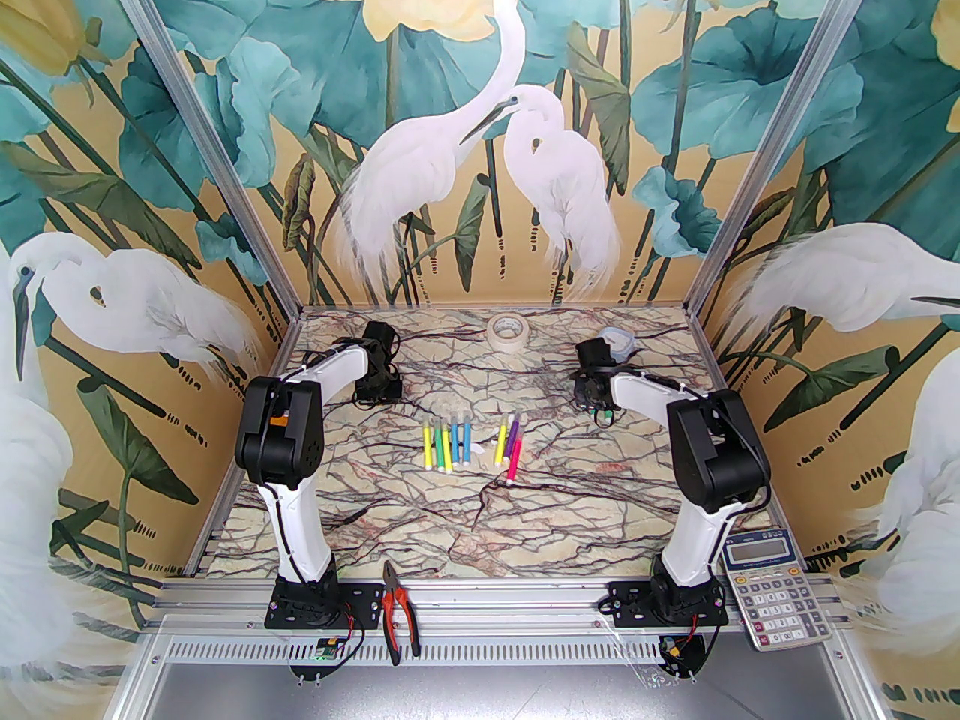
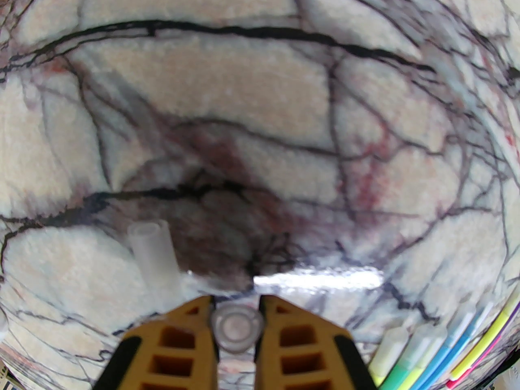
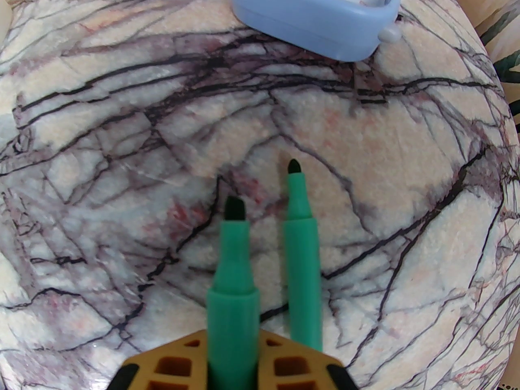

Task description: Open the pen caps

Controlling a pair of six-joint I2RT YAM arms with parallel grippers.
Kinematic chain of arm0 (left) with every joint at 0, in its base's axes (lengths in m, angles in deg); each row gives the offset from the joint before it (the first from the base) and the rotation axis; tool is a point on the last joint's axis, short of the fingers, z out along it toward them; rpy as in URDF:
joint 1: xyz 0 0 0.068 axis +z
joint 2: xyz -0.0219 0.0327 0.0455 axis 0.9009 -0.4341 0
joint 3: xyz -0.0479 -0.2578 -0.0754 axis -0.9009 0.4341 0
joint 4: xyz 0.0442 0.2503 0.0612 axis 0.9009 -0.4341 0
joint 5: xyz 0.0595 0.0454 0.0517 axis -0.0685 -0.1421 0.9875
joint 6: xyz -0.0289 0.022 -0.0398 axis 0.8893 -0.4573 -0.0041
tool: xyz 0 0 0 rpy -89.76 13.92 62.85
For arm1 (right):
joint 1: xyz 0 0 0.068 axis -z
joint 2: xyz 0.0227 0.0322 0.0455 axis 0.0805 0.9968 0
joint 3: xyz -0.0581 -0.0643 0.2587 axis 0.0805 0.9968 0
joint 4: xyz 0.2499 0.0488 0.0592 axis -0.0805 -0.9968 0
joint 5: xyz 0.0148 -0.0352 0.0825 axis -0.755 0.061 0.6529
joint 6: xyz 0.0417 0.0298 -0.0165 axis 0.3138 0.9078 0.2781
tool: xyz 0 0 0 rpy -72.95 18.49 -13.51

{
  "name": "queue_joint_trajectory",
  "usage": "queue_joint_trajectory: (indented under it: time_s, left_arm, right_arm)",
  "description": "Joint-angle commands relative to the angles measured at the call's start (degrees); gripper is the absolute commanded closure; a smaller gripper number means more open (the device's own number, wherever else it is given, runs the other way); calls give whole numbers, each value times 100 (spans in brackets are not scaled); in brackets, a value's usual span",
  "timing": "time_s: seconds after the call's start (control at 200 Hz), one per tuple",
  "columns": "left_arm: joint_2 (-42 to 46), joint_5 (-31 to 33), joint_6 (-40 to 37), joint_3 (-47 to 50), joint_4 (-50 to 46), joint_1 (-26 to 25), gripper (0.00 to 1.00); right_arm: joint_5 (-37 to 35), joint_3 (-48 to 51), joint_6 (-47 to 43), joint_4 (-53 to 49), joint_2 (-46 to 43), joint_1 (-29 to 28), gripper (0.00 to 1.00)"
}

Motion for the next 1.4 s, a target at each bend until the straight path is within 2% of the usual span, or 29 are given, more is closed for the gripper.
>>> queue_joint_trajectory:
  time_s: [0.0,0.595,1.09,1.221,1.396]
  left_arm:
    - [-131,141,-86,-111,-89,34,82]
    - [-241,122,-49,-114,-37,39,70]
    - [123,-312,32,-81,10,45,64]
    - [382,-351,60,54,107,38,55]
    - [906,-560,135,482,515,43,42]
  right_arm:
    - [-118,-169,151,-143,128,48,90]
    - [91,-188,295,-257,333,224,82]
    - [18,-204,179,-461,32,208,68]
    - [32,-154,30,-539,-287,144,64]
    - [534,-46,-55,-597,-733,-47,60]
